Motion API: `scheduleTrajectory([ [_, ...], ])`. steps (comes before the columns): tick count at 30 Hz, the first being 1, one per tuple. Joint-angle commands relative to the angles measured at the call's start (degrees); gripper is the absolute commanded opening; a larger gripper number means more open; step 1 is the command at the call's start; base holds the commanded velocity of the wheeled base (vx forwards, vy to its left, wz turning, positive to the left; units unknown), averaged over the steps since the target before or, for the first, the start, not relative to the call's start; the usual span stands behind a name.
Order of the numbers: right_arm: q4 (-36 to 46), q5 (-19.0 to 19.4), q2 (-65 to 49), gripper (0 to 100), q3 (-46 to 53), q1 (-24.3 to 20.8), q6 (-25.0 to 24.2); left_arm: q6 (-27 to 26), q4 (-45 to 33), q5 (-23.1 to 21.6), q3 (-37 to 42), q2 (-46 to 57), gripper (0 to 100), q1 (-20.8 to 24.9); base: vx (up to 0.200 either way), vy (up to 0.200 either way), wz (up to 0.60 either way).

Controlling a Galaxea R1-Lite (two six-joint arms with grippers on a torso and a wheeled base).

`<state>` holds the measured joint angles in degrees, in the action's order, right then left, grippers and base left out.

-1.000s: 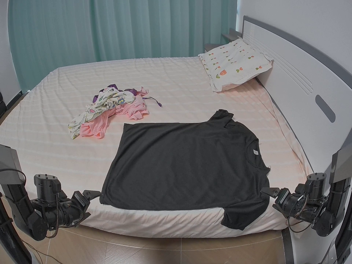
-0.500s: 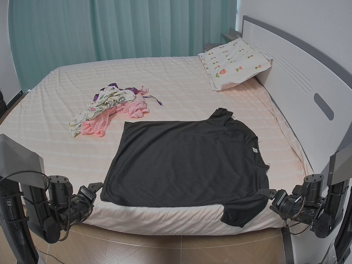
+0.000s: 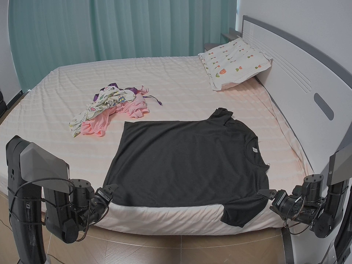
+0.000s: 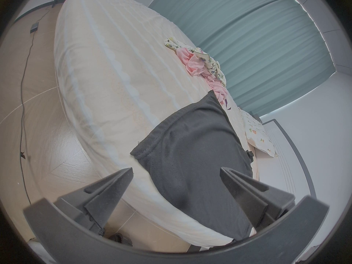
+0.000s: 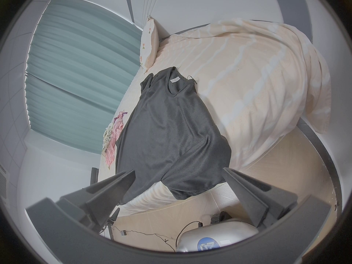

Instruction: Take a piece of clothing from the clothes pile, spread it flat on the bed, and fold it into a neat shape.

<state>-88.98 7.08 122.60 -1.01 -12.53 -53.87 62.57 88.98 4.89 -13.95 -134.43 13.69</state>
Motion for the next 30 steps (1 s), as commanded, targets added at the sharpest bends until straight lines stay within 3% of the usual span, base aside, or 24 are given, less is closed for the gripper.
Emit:
scheduleTrajectory([
  [1,-0.67,0.04,0.09,100,0.48,-0.12,-0.01,0.0,1.02,0.03,-1.17,-1.19,100,-0.24,0.0,0.0,0.0],
  [9,-0.67,0.04,0.89,100,0.31,-0.12,0.08,-2.19,1.02,-0.05,-2.75,-2.68,100,-1.12,0.0,0.0,0.0],
  [10,-0.67,0.12,0.97,100,0.4,-0.12,0.08,-3.16,1.02,-0.05,-2.93,-3.21,0,-1.12,0.0,0.0,0.0],
  [17,-0.67,-0.32,2.91,100,0.4,0.23,1.05,-6.06,1.02,0.39,-5.48,-4.09,0,-1.12,0.0,0.0,0.0],
  [24,-0.67,-0.4,5.02,100,-2.24,2.07,2.89,-2.55,1.02,4.52,-4.07,3.2,0,-2.0,0.0,0.0,0.0],
  [30,-0.67,-0.58,4.93,100,-4.88,2.69,3.25,-0.08,1.02,3.37,-2.84,4.7,0,-3.93,0.0,0.0,0.0],
])
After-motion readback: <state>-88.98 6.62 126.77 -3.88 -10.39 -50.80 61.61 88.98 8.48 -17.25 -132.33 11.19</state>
